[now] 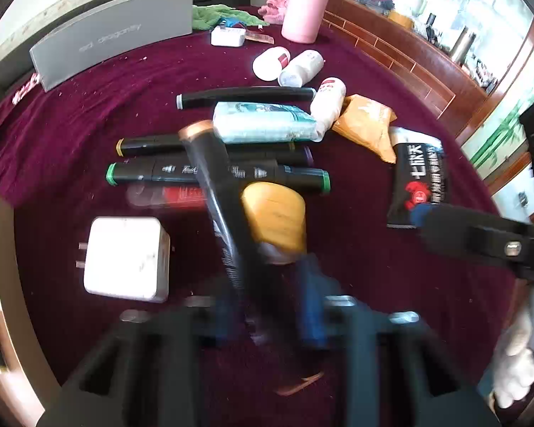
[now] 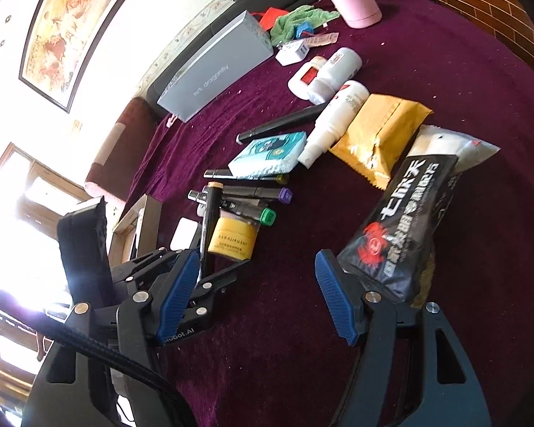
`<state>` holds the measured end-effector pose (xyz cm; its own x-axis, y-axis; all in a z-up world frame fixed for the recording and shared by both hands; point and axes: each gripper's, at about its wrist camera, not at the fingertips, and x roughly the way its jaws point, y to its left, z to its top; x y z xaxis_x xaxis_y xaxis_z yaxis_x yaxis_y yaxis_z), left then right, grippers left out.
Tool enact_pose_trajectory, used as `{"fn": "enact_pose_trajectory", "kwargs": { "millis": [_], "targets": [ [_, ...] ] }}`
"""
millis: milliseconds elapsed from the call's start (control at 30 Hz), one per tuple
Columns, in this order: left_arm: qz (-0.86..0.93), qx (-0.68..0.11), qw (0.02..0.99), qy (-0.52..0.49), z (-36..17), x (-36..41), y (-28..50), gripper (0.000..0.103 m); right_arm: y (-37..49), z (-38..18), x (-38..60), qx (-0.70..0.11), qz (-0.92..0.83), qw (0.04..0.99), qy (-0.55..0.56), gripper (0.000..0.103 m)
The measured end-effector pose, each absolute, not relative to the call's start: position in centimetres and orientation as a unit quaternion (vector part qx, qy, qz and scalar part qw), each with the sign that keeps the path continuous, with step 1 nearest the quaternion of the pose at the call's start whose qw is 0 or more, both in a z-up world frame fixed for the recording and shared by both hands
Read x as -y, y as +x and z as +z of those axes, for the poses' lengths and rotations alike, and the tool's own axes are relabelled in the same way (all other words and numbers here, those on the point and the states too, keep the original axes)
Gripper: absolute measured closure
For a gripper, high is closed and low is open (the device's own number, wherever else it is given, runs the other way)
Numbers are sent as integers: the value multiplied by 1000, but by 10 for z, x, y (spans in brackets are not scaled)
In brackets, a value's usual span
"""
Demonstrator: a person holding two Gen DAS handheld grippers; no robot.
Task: Organize objects
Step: 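Grasp a black marker with the left gripper while the right gripper grasps the yellow tape roll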
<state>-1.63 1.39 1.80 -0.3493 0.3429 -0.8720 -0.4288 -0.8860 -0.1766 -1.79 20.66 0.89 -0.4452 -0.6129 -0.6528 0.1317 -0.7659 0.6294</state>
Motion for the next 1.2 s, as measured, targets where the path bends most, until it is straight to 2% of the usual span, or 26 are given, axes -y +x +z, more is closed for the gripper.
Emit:
{"fn": "enact_pose_trajectory", "kwargs": {
  "millis": [333,500,633,833,867,967,1133,1200],
  "targets": [
    [834,21,245,-494,36,20,21,92,-23,2,-174,227,-804,244,493,36],
    [844,26,239,-479,44,36,46,92,-26,4,-146,148,-827,236,489,36],
    [831,31,235,-503,28,38,54,92,-27,9,-121,82,-850,220,471,36],
    [825,31,225,-518,12,23,51,92,-41,7,-90,24,-864,198,462,36],
    [826,27,223,-516,12,20,51,92,-43,5,-87,17,-863,192,466,39],
    [838,25,209,-503,11,15,51,91,-46,-1,-85,20,-854,188,485,67],
    [858,-41,187,-477,12,-4,58,91,-47,-5,-94,48,-844,191,499,70],
    [855,-31,197,-478,13,-2,60,92,-46,-3,-96,51,-844,190,499,73]
  ]
}}
